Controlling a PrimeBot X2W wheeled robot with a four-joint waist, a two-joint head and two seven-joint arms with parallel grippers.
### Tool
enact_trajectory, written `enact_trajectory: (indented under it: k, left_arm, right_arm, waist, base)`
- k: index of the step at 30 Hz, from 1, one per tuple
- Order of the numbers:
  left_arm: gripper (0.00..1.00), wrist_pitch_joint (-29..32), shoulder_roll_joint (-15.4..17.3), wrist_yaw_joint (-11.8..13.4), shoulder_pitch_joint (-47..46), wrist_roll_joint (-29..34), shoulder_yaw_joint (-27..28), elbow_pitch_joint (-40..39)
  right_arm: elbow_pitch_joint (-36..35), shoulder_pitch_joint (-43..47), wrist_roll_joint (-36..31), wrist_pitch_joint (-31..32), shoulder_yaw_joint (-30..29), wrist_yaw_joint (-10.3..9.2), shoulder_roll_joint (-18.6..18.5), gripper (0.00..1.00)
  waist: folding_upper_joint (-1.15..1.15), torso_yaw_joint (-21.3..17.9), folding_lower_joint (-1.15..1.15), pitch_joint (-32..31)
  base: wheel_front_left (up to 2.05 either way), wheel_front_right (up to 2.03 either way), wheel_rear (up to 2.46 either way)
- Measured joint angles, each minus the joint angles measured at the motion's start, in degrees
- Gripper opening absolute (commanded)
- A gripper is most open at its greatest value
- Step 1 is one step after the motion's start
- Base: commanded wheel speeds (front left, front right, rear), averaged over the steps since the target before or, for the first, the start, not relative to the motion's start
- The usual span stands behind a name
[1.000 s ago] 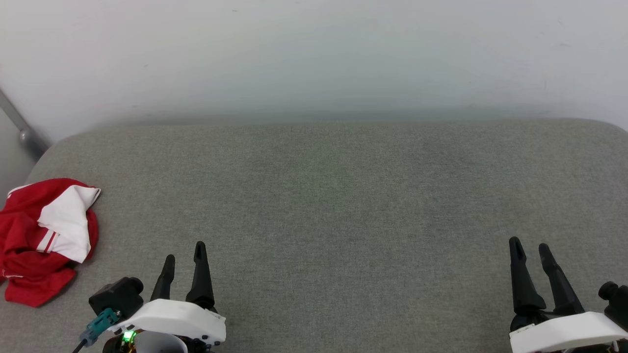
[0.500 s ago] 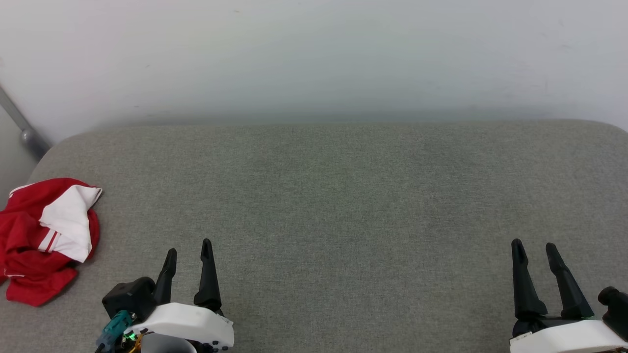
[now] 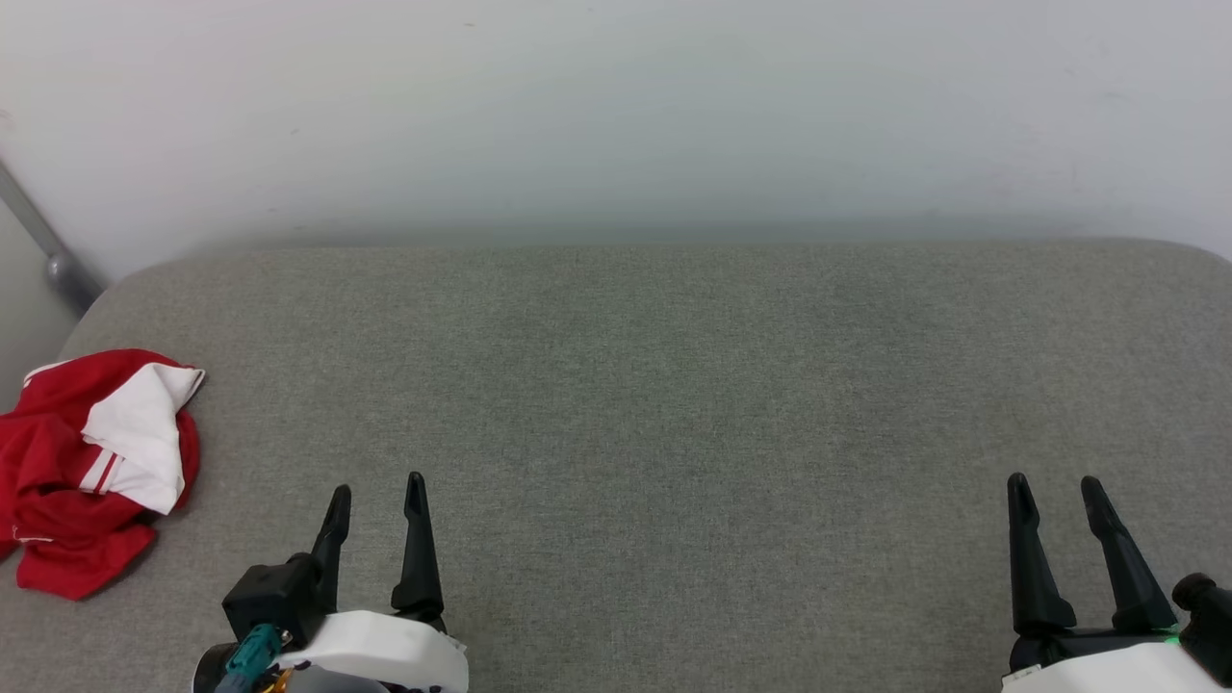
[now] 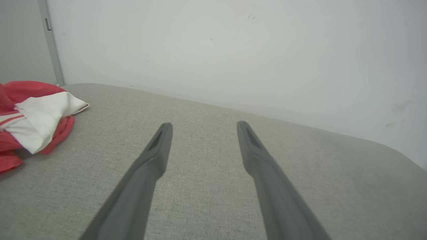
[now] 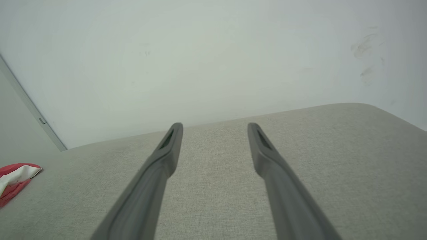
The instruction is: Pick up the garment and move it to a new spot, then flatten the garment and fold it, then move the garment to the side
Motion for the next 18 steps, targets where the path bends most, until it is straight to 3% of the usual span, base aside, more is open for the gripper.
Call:
enact_trajectory:
  k: [18]
  left_arm:
    - [1.0,-2.1,-1.4,-0.9,1.6,8.1,0.9,-0.2]
  right_arm:
    - [0.0,1.5,-3.2,-2.2,0.0,0.0,0.0,1.0]
  waist:
    - [0.0,0.2,0.0,-0.4]
  base:
    - [0.0,0.0,0.0]
